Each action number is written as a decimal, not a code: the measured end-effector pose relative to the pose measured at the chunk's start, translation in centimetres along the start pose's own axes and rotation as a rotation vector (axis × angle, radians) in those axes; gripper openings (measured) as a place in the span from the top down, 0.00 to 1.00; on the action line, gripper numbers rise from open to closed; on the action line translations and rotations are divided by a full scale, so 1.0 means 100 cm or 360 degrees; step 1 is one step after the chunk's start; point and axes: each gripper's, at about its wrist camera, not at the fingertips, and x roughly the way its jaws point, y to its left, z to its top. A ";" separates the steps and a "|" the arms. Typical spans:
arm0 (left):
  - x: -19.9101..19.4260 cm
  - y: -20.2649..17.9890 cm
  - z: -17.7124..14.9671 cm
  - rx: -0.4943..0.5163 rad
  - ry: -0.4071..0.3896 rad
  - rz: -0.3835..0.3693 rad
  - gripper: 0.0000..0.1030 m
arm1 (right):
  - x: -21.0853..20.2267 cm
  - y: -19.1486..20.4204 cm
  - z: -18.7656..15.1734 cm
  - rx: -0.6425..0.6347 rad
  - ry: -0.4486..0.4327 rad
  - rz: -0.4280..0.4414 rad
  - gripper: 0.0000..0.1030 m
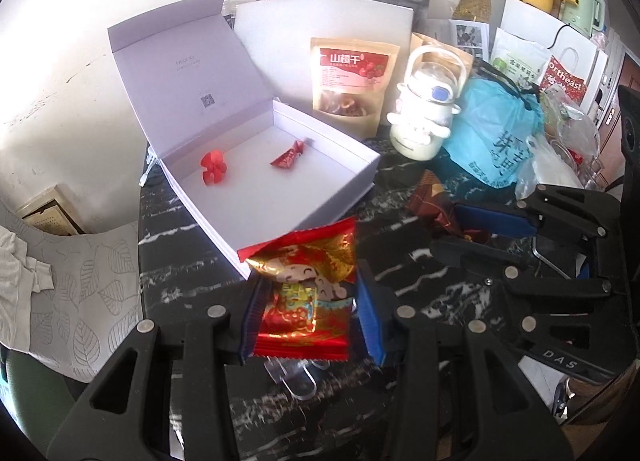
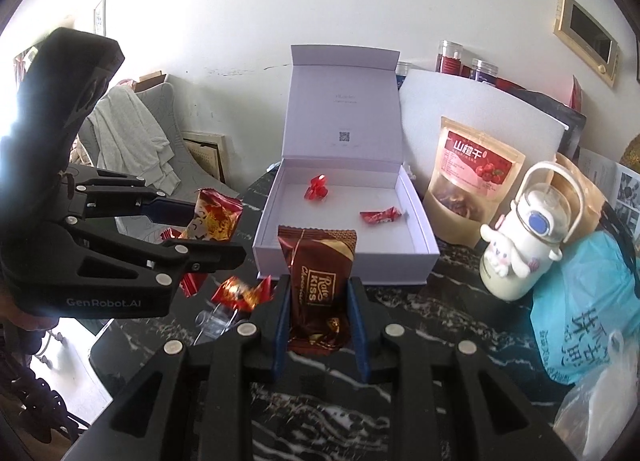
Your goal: Organize objects
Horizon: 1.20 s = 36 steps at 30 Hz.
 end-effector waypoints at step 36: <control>0.146 0.077 0.098 -0.0079 0.0147 0.0028 0.61 | 0.157 -0.078 0.086 0.0007 0.0127 0.0076 0.75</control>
